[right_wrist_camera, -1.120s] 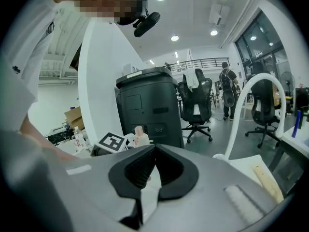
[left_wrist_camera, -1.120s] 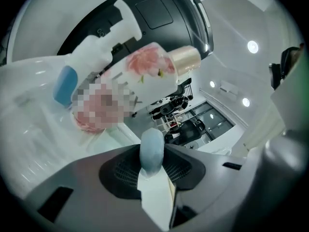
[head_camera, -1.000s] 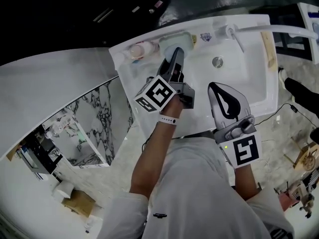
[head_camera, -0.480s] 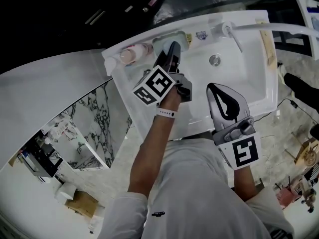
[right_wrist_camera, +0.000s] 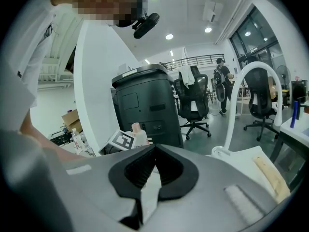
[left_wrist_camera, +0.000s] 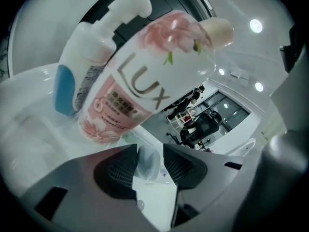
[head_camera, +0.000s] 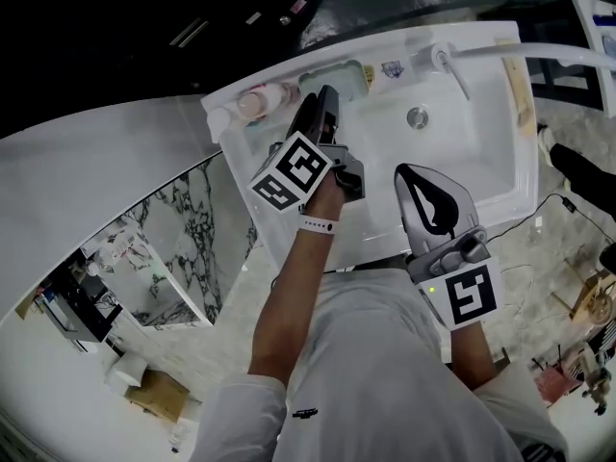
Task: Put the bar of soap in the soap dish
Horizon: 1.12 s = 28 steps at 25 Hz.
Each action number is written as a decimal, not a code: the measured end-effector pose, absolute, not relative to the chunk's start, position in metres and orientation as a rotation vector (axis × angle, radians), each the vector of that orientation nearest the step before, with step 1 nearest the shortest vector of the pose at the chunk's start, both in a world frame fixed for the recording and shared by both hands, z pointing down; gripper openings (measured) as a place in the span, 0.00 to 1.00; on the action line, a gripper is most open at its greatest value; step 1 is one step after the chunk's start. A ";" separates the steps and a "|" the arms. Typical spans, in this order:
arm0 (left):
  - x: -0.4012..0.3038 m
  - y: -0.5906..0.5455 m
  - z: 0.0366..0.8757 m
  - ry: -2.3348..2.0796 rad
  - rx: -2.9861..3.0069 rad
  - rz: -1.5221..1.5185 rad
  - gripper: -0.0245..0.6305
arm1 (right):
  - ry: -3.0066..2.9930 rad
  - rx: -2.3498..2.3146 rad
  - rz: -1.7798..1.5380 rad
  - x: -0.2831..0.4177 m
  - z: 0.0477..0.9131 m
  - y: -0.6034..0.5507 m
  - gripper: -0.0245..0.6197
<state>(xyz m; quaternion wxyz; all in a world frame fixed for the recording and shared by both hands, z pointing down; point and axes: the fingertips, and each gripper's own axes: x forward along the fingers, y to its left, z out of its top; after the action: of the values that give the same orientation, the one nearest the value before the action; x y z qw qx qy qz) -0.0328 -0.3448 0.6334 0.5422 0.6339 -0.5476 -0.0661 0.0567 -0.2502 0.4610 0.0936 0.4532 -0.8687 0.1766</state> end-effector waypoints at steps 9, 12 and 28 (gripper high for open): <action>-0.045 -0.327 0.637 -1.323 1.476 -0.160 0.32 | -2.582 1.356 0.519 0.054 0.457 -0.246 0.04; -0.046 -0.323 0.634 -1.323 1.480 -0.163 0.33 | -2.587 1.358 0.510 0.054 0.454 -0.244 0.04; -0.046 -0.279 0.583 -1.298 1.648 -0.090 0.16 | -2.621 1.345 0.388 0.056 0.422 -0.222 0.04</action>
<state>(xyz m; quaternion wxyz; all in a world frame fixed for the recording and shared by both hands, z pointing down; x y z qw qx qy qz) -0.0465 -0.2794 0.5831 0.4975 0.6808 -0.5362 -0.0370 0.0559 -0.2220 0.4219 0.0849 0.4510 -0.8789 0.1302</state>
